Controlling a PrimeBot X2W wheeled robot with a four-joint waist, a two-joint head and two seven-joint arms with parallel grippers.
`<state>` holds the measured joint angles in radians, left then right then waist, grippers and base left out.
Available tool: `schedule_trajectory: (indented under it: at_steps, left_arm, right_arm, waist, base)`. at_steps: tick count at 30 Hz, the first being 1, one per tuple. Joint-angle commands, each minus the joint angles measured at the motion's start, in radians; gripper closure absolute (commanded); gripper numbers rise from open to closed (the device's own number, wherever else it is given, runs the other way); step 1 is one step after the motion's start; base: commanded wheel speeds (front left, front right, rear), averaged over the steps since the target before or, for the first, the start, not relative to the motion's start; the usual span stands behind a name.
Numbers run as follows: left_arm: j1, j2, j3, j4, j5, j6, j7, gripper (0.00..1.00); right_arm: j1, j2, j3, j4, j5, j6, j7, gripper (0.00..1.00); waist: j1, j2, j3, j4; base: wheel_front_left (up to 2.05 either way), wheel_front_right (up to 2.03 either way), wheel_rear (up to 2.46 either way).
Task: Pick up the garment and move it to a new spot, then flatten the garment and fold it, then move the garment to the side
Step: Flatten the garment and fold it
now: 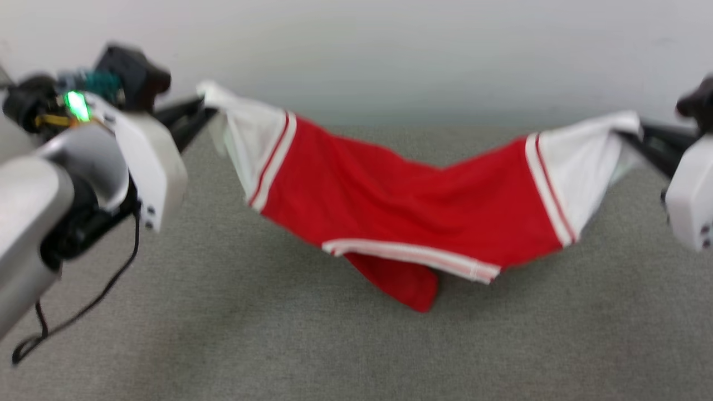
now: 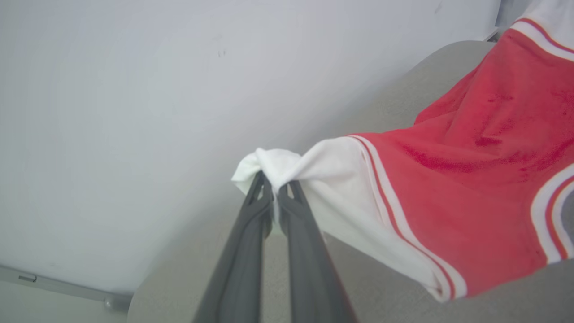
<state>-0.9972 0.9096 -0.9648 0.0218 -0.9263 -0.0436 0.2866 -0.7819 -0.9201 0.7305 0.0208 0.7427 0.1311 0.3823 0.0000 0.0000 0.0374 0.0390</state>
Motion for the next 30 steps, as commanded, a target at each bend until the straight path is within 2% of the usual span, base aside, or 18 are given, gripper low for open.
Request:
schedule_trajectory:
  at_steps: [1, 8, 14, 22, 29, 30]
  left_arm:
    - [-0.017, -0.011, 0.004, 0.006, 0.002, 0.002, -0.003, 1.00]
    - [-0.244, -0.105, 0.040, 0.142, 0.124, -0.002, -0.018, 1.00]
    - [-0.460, -0.173, 0.078, 0.299, 0.208, -0.014, -0.055, 1.00]
    - [-0.692, -0.247, 0.141, 0.495, 0.243, -0.028, -0.131, 1.00]
    - [-0.799, -0.292, 0.150, 0.639, 0.251, -0.049, -0.194, 1.00]
    - [-0.822, -0.304, 0.153, 0.687, 0.243, -0.059, -0.221, 1.00]
  right_arm:
    - [-0.024, 0.014, -0.009, 0.004, -0.011, -0.001, 0.002, 1.00]
    - [-0.288, 0.114, -0.067, 0.110, -0.093, -0.001, 0.055, 1.00]
    - [-0.549, 0.180, -0.083, 0.232, -0.151, -0.001, 0.057, 1.00]
    - [-0.858, 0.238, -0.098, 0.416, -0.242, -0.001, 0.015, 1.00]
    - [-1.018, 0.282, -0.093, 0.557, -0.318, -0.001, -0.055, 1.00]
    - [-1.038, 0.304, -0.085, 0.610, -0.330, -0.001, -0.090, 1.00]
  waist:
    - [0.0000, 0.0000, 0.016, -0.009]
    - [0.0000, 0.0000, 0.143, -0.020]
    - [0.0000, 0.0000, 0.278, -0.016]
    - [0.0000, 0.0000, 0.403, 0.001]
    - [0.0000, 0.0000, 0.474, 0.023]
    - [0.0000, 0.0000, 0.494, 0.026]
  base:
    - [0.00, 0.00, 0.00]
    - [0.00, 0.00, 0.00]
    - [0.00, 0.00, 0.00]
    - [0.00, 0.00, 0.00]
    - [0.00, 0.00, 0.00]
    - [0.00, 0.00, 0.00]
